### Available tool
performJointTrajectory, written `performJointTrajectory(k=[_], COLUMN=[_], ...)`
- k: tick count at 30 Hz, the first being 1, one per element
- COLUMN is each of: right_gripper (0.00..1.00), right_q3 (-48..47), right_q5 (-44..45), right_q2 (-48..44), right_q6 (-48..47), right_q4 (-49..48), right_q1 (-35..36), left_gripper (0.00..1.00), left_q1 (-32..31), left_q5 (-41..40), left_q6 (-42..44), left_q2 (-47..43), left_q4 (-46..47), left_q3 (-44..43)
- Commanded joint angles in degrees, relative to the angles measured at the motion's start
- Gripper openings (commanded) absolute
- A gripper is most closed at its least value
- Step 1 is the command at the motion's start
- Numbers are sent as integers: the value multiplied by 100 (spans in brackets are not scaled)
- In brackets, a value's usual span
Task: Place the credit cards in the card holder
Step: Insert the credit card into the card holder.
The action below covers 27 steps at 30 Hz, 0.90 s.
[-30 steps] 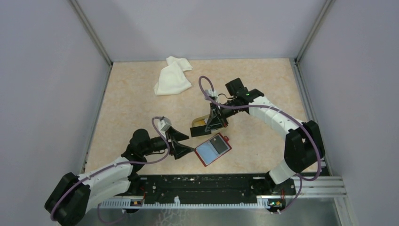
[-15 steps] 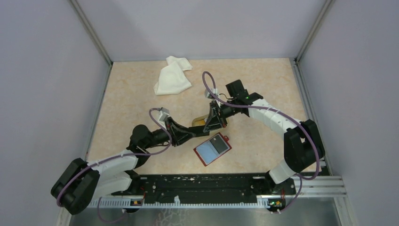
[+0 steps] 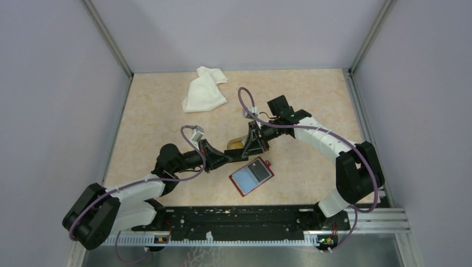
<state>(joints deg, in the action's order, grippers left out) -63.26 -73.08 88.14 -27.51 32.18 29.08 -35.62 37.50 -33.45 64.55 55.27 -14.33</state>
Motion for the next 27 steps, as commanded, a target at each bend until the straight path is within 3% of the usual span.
performJointTrajectory(k=[1,19,24,27], right_gripper=[17,16,0,0], right_q3=[-213,-221,-236,-296], right_q5=[-16,191,234,226], right_q2=[-179,-284,-273,-271], right_q6=[-179,-61,-110,-113], right_q4=[44,-14,39,109], right_q1=[10,-34,-34,-34], left_gripper=[0,0,0,6], left_q1=[10,8,10,10], left_q5=[6,197,210,116], left_q6=[124,409,448,440], left_q2=[-127,30,26,18], left_q4=[28,-579,-646,-716], left_q3=[19,-273,-339,-360])
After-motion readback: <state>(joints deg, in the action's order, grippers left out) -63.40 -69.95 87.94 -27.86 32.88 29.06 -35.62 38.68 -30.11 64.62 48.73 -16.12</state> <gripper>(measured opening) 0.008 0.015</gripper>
